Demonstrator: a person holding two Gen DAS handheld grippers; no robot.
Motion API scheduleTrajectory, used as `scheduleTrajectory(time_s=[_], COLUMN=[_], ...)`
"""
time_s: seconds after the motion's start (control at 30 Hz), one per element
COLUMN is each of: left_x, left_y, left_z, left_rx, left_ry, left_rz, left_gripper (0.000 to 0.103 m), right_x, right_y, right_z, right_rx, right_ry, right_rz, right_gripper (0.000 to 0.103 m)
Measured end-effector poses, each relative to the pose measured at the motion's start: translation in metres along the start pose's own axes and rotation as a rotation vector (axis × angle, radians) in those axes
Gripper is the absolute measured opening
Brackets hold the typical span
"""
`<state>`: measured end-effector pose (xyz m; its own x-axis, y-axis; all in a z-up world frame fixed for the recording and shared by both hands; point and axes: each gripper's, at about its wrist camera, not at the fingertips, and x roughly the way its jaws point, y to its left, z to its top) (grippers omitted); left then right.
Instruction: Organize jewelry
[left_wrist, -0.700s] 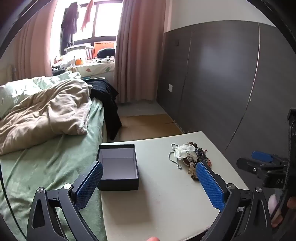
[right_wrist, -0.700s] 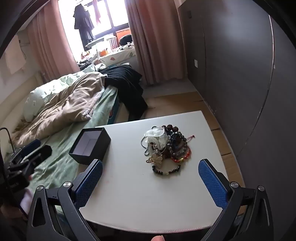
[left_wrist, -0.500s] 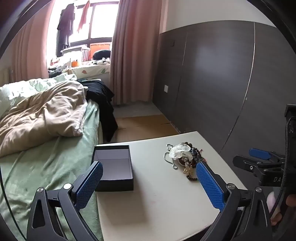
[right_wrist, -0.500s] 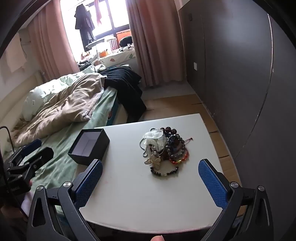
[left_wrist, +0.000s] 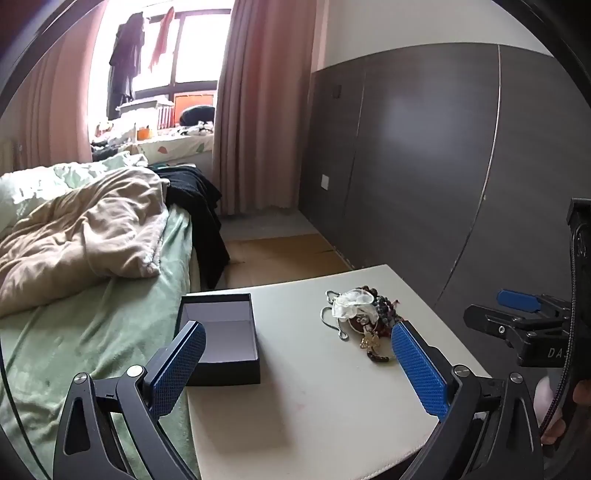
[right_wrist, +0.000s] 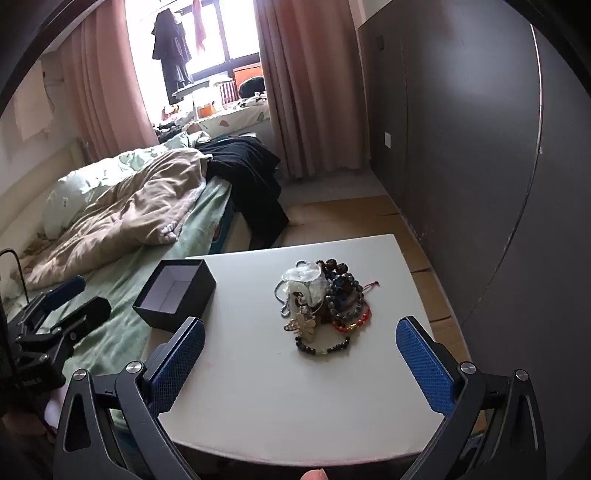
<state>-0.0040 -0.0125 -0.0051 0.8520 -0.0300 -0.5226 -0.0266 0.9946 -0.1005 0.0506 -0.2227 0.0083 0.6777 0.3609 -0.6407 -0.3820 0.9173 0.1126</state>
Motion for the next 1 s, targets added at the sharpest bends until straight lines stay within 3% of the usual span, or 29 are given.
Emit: scheduleTrajectory(time_s=[1.0], left_x=[-0.0001], left_y=[-0.0035], left_z=[0.0006], left_rx=[0.014], left_ry=[0.003], left_rz=[-0.012], left_gripper=[0.101], right_x=[-0.0031], right_y=[-0.0006], right_z=[0.0008], right_rx=[-0.018], right_ry=[-0.006], right_rz=[-0.024], right_gripper=[0.103])
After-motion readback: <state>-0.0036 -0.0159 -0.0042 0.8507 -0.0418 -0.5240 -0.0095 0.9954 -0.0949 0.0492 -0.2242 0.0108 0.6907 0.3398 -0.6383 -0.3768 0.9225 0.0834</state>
